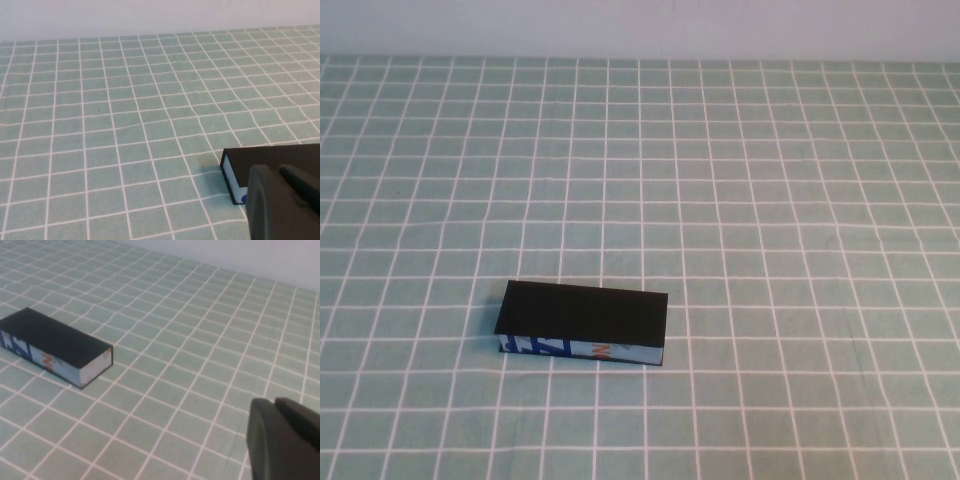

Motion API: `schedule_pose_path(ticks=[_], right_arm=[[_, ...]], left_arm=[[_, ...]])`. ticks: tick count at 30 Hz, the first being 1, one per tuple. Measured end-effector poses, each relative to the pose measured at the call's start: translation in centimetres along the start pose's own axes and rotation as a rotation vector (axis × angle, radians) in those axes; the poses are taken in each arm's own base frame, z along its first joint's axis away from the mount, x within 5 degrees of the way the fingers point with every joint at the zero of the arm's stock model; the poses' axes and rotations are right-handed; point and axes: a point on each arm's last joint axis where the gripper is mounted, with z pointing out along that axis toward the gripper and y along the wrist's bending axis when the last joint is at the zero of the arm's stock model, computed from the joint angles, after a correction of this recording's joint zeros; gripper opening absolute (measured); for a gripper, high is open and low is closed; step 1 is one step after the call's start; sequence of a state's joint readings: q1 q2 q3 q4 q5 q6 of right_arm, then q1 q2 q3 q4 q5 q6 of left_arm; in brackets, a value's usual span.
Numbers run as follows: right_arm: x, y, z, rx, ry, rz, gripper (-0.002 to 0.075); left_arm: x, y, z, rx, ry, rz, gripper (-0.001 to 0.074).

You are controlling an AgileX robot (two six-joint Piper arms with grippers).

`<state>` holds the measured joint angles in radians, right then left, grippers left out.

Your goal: Return glasses to glasses case

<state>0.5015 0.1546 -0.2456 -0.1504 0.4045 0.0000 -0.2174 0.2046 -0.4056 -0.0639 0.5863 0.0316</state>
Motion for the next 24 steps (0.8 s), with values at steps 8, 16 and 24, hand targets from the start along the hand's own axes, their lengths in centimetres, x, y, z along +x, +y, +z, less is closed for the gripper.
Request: schedule_pose_path(ticks=[8,16,24], right_arm=[[1.8,0.1,0.6,-0.004,0.060,-0.002,-0.0013],[1.8,0.1,0.6,-0.004,0.062,-0.002,-0.0013],[1.8,0.1,0.6,-0.004,0.062,-0.002,-0.0013]], left_arm=[[0.0,0.0,0.0,0.000,0.000,0.000,-0.0001],[0.2,0.0,-0.2,-0.001,-0.011,0.000,-0.0001],[3.0,0.7,0.2,-0.095,-0.257,0.089,-0.0001]])
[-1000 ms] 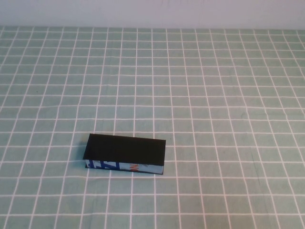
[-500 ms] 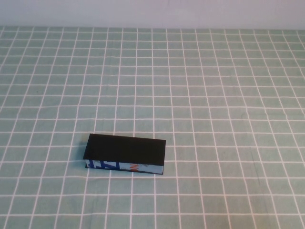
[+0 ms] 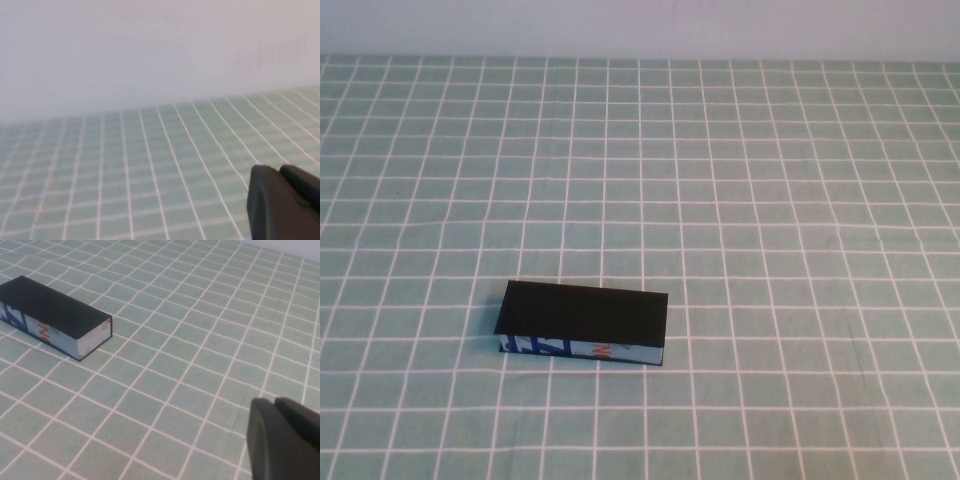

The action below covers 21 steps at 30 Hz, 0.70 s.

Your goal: Return glasses to glasses case

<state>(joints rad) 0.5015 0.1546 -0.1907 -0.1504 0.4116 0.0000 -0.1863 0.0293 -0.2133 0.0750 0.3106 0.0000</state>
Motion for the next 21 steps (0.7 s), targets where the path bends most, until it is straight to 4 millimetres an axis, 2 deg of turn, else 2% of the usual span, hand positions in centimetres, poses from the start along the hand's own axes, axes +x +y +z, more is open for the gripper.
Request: schedule_pose_path(ticks=[3,9,15,21], right_arm=[[0.0,0.0,0.0,0.000,0.000,0.000,-0.0013],[0.0,0.0,0.0,0.000,0.000,0.000,-0.0013],[0.0,0.0,0.0,0.000,0.000,0.000,-0.0013],[0.0,0.0,0.0,0.000,0.000,0.000,-0.0013]], left_arm=[[1.9,0.0,0.4,-0.037,-0.045,-0.021,-0.0001],[6.8,-0.1,1.2,-0.068,0.116,-0.071,-0.0001],[8.3,-0.1,1.0,-0.077,0.259,-0.092,-0.0001],[8.4,-0.1,1.0,-0.079,0.278,-0.095,-0.0001]])
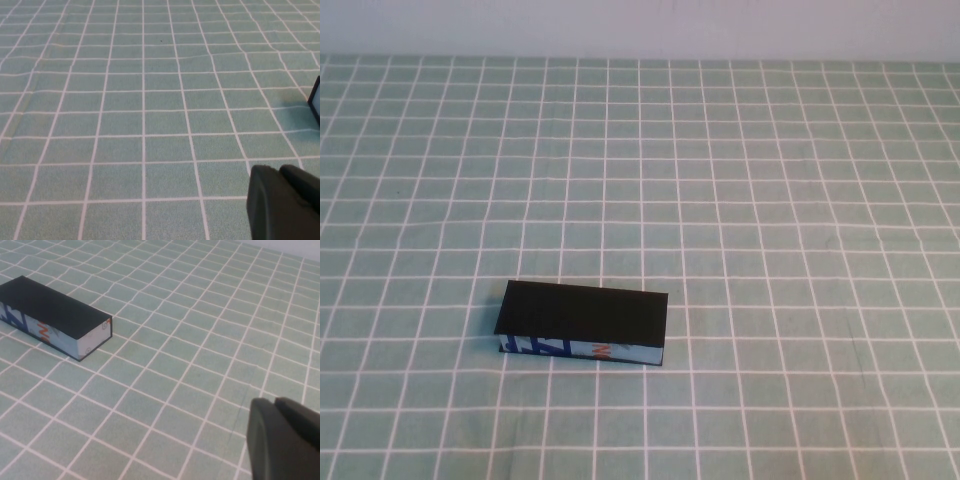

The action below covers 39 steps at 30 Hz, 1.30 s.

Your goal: Return glasses to glasses case

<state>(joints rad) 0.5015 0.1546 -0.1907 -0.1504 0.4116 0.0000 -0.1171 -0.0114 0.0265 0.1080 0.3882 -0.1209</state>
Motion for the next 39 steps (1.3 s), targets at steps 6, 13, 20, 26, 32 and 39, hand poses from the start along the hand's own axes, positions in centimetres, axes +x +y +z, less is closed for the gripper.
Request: schedule_pose_path(ticks=[6,13,20,26,32,39], right_arm=[[0.0,0.0,0.0,0.000,0.000,0.000,-0.0013],[0.0,0.0,0.0,0.005,0.000,0.001,-0.0013],[0.4,-1.1,-0.1,0.185,0.013,0.055,-0.0013],[2.1,-1.5,-0.3,0.297,0.009,0.086,-0.0013],[4.8,-1.3,0.5,0.307,-0.077,0.104,-0.0013],[5.8,-1.0,0.8,0.279,-0.020,0.191,-0.0013]], left_arm=[[0.0,0.0,0.0,0.000,0.000,-0.002,-0.0001],[0.0,0.0,0.0,0.000,0.000,-0.003,-0.0001],[0.0,0.0,0.0,0.000,0.000,-0.003,-0.0001],[0.0,0.0,0.0,0.000,0.000,-0.003,-0.0001],[0.0,0.0,0.0,0.000,0.000,-0.003,-0.0001],[0.0,0.0,0.0,0.000,0.002,-0.003,-0.0001]])
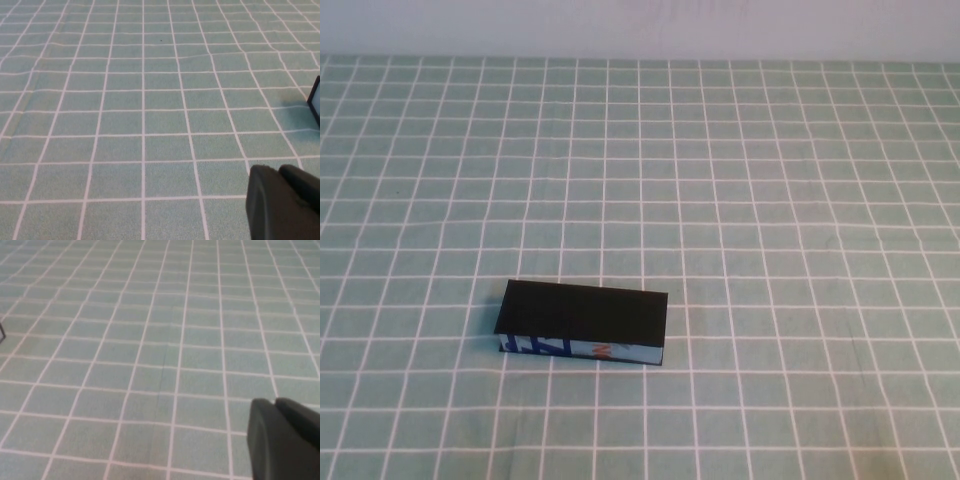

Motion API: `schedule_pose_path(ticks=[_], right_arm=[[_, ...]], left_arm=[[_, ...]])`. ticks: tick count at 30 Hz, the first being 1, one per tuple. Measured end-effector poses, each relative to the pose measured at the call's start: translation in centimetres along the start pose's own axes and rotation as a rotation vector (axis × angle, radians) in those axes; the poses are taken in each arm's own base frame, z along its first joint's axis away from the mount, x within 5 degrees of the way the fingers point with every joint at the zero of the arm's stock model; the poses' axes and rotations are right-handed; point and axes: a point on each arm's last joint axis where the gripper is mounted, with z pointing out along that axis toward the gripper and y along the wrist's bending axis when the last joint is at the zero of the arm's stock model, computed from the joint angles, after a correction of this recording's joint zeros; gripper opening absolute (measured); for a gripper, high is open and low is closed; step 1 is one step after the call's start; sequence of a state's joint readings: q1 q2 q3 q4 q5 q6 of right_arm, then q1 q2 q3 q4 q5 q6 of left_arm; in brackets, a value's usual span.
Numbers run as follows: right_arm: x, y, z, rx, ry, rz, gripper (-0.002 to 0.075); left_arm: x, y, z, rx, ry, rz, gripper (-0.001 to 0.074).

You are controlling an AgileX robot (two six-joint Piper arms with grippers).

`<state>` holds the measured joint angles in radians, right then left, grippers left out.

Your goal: Return glasses to glasses case

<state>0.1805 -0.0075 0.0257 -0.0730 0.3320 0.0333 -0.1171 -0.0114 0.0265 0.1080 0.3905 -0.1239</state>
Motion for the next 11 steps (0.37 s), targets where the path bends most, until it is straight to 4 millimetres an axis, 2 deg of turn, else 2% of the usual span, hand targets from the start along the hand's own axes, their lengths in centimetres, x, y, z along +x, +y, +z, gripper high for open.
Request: schedule_pose_path(ticks=[11], right_arm=[[0.31,0.15,-0.03,-0.016,0.040,0.046,-0.0013]], left_arm=[[0.00,0.00,0.00,0.000,0.000,0.000,-0.0001]])
